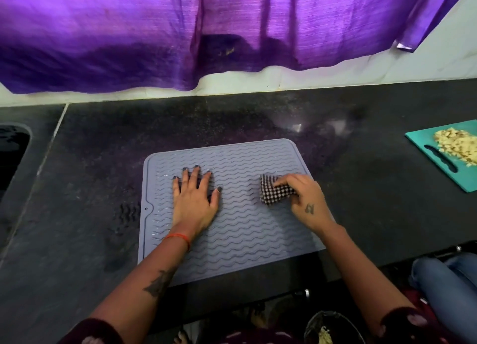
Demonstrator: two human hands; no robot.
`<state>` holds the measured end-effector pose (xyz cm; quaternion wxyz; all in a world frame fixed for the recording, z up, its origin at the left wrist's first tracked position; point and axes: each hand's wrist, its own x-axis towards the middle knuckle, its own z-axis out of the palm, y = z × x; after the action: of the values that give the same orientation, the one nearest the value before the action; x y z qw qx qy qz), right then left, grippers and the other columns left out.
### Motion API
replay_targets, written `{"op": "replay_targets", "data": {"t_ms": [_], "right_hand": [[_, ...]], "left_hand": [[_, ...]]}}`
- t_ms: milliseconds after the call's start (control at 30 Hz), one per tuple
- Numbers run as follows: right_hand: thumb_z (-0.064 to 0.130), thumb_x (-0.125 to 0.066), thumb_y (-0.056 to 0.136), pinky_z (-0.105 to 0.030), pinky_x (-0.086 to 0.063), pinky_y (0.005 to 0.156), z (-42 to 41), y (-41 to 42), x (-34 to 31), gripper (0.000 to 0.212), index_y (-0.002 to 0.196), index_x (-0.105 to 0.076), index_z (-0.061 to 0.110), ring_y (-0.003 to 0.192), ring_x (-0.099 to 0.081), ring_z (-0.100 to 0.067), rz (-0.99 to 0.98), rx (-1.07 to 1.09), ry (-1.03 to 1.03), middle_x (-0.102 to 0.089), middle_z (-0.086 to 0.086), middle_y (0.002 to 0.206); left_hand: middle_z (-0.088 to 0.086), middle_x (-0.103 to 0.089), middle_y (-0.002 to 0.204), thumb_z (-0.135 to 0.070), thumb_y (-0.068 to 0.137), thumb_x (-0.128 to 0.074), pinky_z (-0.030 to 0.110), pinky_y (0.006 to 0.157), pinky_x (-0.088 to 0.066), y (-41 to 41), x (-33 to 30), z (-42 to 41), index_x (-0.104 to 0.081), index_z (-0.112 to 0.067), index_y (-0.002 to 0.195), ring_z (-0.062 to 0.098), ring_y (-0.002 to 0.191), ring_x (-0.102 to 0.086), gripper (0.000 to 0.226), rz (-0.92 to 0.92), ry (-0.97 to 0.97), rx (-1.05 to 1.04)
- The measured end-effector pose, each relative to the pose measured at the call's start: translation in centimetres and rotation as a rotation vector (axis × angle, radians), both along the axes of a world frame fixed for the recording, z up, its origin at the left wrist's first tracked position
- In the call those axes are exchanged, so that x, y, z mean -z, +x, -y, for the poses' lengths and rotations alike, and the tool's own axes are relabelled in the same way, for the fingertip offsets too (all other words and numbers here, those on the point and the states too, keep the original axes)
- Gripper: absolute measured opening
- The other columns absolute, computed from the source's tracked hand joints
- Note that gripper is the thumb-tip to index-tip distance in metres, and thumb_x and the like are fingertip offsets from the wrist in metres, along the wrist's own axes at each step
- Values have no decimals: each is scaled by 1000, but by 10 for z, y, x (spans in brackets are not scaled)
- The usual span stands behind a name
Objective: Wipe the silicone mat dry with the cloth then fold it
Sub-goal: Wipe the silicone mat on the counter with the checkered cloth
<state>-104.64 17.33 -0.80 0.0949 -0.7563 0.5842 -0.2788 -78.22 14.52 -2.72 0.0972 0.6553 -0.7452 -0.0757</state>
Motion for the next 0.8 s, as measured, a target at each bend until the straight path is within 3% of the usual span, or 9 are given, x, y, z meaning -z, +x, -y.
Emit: {"op": "replay_targets", "data": {"t_ms": [167,333,467,700,800], "right_hand": [[-7,-47,69,-44,-41,92,13,11,20,67,127,-55,24,107,-53,-24,-158,25,15,-61,-1,120],[-7,-45,61,-47,-44,94,40,-1,-4,57,108,-68,16,99,-62,-27,-95,-68,2,-69,-4,108],[-17,-47,56,-46,-27,108,47,20,14,66,110,-62,19,109,-53,-25,-173,17,14,-63,0,112],[2,-37,63,-45,-39,97,77,6,0,58,111,-64,22,104,-56,-26,-111,-62,32,-65,1,112],[-8,-45,70,-44,-22,109,83,24,7,68,127,-54,28,119,-46,-24,-238,14,64,-56,2,128]], "left_hand": [[6,-16,157,-55,87,-16,46,117,4,-1,0,0,-27,-23,146,26,145,-4,68,-9,4,-6],[5,-16,157,-54,88,-17,47,117,3,-1,0,1,-28,-23,146,26,145,-4,67,-20,5,-7],[5,-18,156,-54,88,-18,47,117,3,0,0,0,-29,-23,145,25,145,-4,66,-33,-3,-11],[4,-17,157,-57,85,-12,47,117,2,-1,1,1,-28,-23,145,25,145,-4,71,-25,-7,-14],[3,-17,157,-59,83,-7,46,117,2,-1,1,1,-28,-24,145,24,145,-4,74,-33,-11,-21]]}}
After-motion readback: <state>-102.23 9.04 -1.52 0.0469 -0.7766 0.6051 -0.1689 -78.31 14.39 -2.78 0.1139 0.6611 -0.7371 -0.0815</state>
